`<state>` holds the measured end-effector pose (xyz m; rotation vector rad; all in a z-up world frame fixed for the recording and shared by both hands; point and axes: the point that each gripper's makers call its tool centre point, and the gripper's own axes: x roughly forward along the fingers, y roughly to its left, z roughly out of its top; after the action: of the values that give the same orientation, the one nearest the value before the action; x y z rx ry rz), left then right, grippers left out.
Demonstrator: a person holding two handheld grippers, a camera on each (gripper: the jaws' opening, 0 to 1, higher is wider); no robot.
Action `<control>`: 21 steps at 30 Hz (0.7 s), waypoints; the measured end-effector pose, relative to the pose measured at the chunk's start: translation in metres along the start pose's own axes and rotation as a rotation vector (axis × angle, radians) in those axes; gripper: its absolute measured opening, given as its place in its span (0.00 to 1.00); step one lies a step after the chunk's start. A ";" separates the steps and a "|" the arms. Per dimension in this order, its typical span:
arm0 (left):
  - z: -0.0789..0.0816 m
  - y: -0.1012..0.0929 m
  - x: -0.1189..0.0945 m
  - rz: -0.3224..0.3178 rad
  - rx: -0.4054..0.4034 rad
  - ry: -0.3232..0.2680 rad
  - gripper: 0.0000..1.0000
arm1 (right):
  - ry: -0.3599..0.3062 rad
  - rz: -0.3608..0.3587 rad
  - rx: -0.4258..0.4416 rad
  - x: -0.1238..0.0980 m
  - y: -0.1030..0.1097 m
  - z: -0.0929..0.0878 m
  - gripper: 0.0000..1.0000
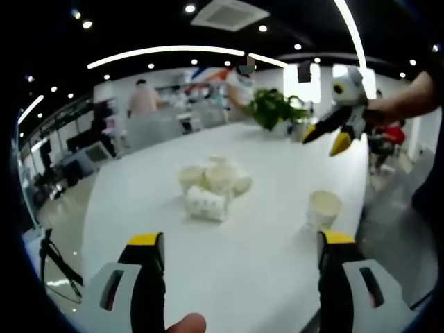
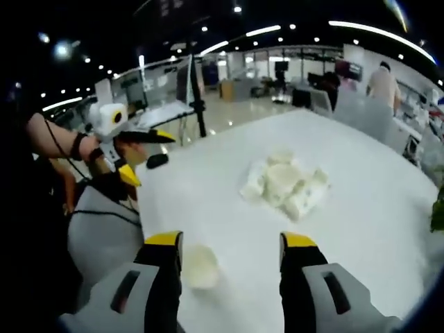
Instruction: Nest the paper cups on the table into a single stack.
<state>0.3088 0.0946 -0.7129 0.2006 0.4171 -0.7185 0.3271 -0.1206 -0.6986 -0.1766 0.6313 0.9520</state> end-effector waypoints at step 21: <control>0.006 0.000 0.000 -0.009 0.011 -0.009 0.91 | -0.263 -0.140 0.384 -0.021 -0.054 0.020 0.69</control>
<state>0.3111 0.0928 -0.7072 0.2057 0.4057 -0.7299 0.3701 -0.1582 -0.6774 0.2405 0.5387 0.6885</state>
